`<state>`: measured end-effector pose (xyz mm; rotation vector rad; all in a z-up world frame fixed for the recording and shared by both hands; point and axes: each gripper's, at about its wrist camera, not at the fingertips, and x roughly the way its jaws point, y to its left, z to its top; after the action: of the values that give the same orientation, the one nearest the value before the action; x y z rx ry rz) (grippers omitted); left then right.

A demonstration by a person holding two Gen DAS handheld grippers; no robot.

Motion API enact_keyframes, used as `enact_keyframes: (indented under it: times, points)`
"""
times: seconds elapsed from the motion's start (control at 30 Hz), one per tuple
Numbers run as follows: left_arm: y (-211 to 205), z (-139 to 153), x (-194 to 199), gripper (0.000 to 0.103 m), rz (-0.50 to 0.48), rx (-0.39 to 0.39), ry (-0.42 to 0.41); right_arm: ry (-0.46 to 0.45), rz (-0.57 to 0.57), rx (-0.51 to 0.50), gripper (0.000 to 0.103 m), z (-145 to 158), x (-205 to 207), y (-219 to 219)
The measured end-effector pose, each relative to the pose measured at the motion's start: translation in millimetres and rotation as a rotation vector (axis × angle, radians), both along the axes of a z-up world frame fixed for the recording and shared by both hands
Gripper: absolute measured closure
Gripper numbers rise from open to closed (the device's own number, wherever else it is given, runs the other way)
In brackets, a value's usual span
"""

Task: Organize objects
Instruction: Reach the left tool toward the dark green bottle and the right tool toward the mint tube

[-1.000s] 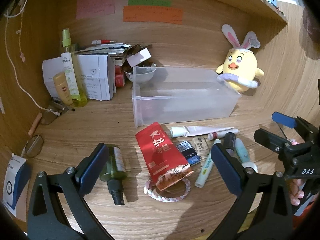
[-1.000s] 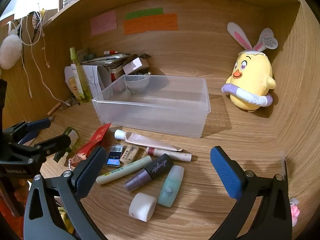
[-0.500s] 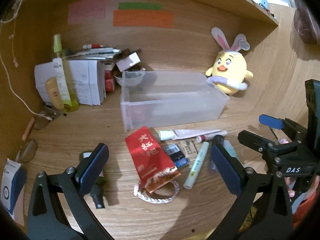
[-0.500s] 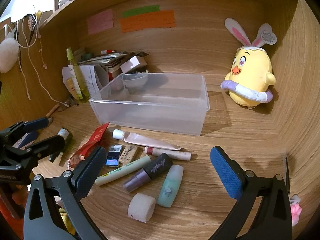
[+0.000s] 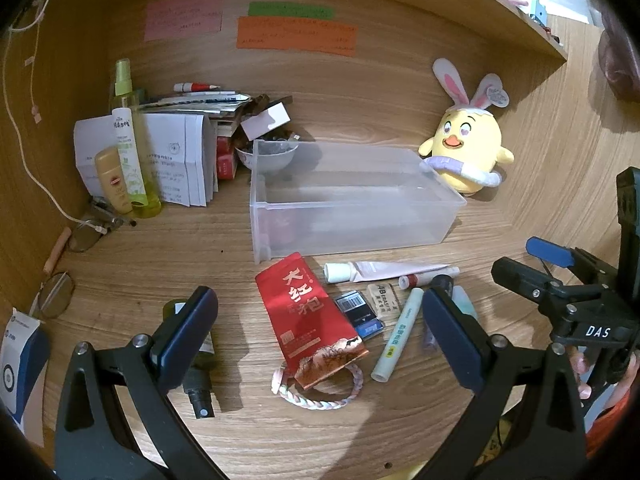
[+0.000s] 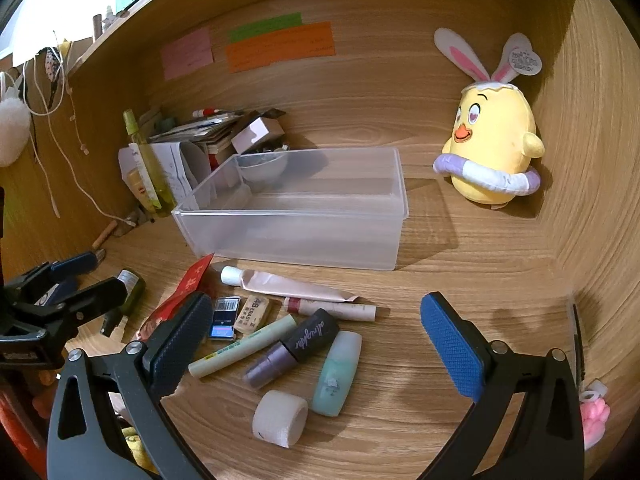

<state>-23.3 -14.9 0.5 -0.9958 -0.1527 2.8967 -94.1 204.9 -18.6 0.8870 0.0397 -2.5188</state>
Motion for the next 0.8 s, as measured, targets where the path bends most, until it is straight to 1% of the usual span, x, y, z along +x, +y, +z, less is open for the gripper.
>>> enact_keyframes:
  times: [0.8]
  points:
    - [0.5, -4.2, -2.1, 0.0, -0.007, 0.01, -0.009, 0.032, 0.02, 0.035, 0.0, 1.5, 5.1, -6.5]
